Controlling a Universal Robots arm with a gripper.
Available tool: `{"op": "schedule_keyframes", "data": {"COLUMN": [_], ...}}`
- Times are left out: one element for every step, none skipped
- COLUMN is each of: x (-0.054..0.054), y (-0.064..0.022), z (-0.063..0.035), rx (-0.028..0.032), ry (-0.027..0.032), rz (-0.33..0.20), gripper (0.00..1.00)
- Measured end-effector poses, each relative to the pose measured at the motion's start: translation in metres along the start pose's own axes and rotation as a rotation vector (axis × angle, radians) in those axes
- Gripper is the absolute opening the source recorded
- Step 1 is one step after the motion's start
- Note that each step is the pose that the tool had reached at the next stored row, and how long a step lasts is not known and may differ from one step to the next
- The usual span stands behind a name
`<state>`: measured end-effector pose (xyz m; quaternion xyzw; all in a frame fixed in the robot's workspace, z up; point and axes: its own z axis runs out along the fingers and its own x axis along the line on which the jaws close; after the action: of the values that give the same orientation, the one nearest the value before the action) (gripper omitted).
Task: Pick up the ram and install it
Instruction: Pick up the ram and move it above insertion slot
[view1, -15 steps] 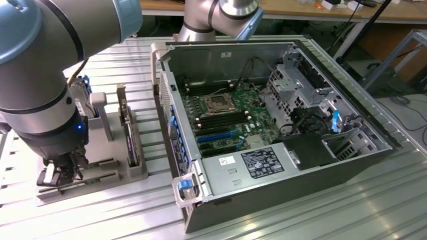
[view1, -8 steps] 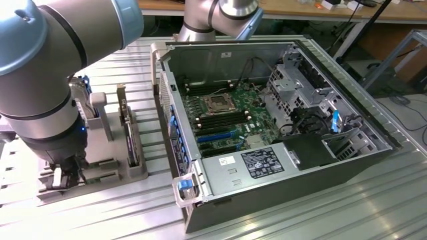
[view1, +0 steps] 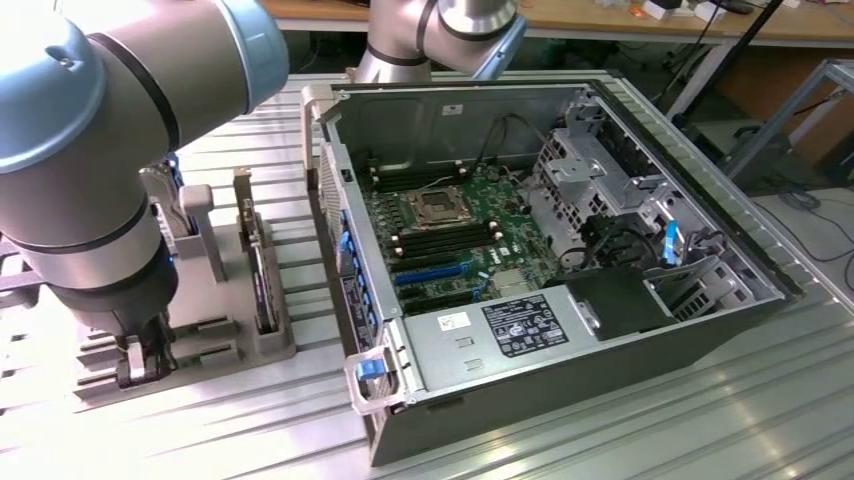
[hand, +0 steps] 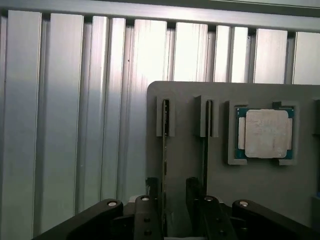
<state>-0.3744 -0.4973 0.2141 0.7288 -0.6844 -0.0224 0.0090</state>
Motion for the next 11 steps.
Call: {"op": "schedule_keyframes", "data": {"x": [0.001, 0.003, 0.003, 0.004, 0.004, 0.004, 0.004, 0.004, 0.005, 0.005, 0.005], "y": [0.0004, 0.0010, 0.0011, 0.0011, 0.0011, 0.0009, 0.0009, 0.0008, 0.0009, 0.0010, 0.0012], "z": [0.0004, 0.0005, 0.0014, 0.0037, 0.0057, 0.0081, 0.0119, 0.0119, 0.0119, 0.0123, 0.0128], "rx": [0.0002, 0.0000, 0.0001, 0.0003, 0.0000, 0.0000, 0.0000, -0.0002, -0.0002, 0.0001, 0.0002], "ry": [-0.0001, 0.0001, 0.0000, -0.0002, 0.0000, -0.0002, -0.0003, -0.0001, -0.0001, -0.0002, -0.0004], "rz": [-0.002, -0.002, -0.002, -0.002, -0.002, -0.002, -0.002, -0.002, -0.002, -0.002, -0.002], "gripper": [0.36, 0.36, 0.36, 0.36, 0.36, 0.36, 0.36, 0.36, 0.36, 0.36, 0.36]}}
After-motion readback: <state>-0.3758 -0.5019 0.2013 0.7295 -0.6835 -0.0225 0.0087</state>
